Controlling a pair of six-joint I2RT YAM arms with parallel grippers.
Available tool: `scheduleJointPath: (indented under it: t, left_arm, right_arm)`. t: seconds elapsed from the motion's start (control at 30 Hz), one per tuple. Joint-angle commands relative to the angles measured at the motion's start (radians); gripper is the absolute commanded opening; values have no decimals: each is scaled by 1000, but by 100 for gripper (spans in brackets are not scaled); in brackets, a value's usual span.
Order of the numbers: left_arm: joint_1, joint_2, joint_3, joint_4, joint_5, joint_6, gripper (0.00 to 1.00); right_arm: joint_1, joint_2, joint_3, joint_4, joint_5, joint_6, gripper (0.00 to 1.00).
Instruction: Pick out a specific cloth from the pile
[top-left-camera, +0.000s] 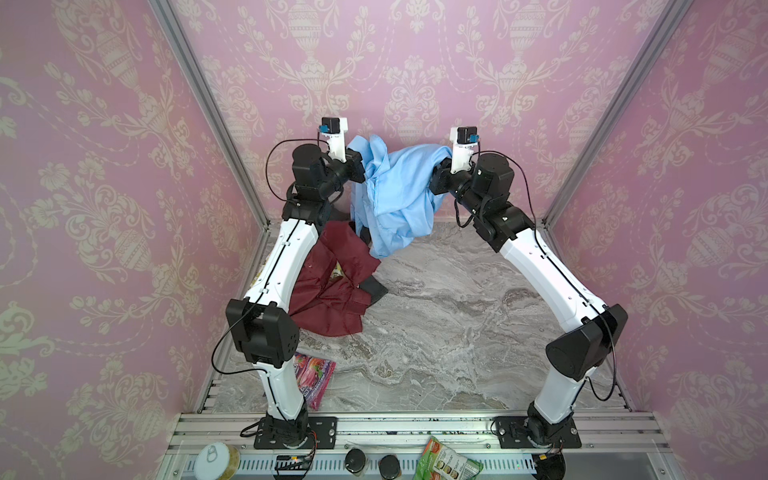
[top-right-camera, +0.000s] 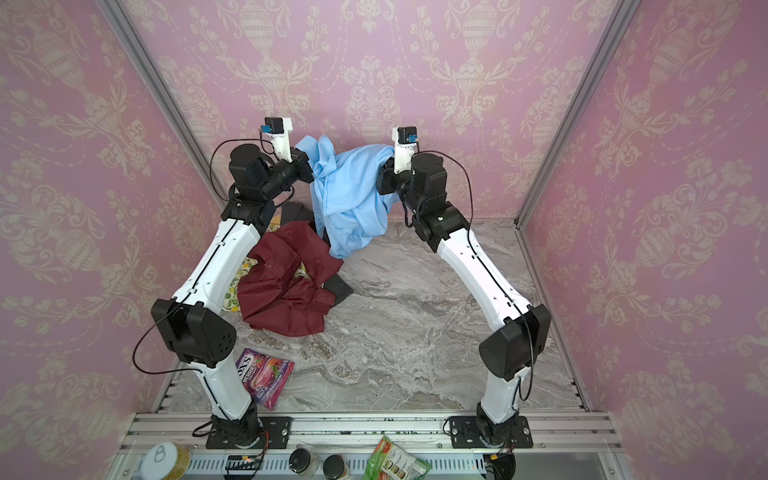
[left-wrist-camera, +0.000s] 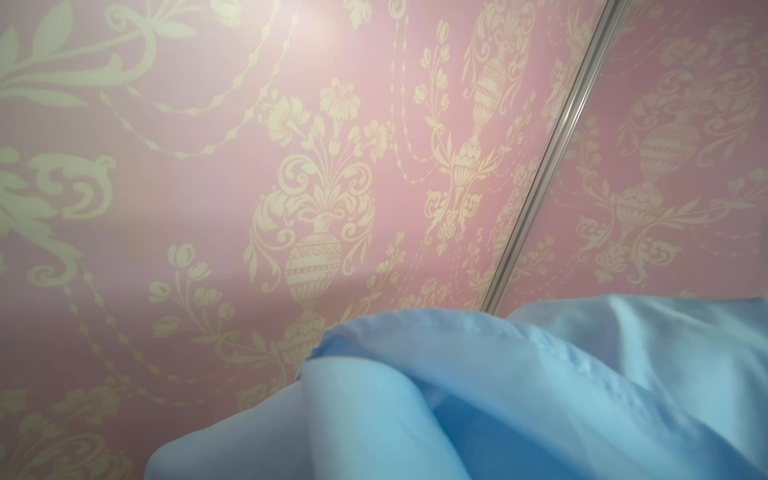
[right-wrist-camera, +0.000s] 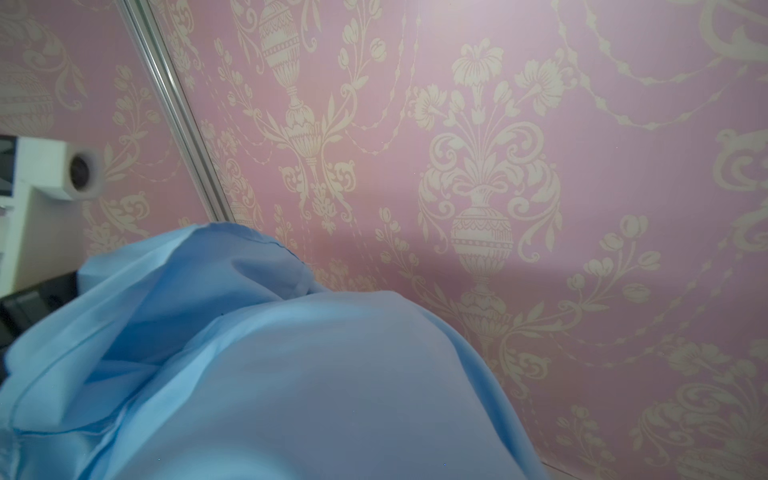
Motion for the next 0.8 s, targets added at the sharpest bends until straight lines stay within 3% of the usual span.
scheduleJointPath:
  t: [0.0, 0.2, 0.5, 0.77]
  left_arm:
    - [-10, 37, 116, -26, 78, -115, 0]
    - [-81, 114, 264, -139, 96, -79, 0]
    - [-247, 309, 516, -334, 29, 24, 0]
    - [-389, 555, 751, -243, -58, -81, 0]
  right_arm:
    - [-20, 20, -11, 44, -10, 51, 0]
    - [-48, 22, -31, 39, -14, 85, 0]
    - [-159, -90, -182, 38, 8, 153, 0]
    - [-362, -225, -324, -19, -2, 196, 0]
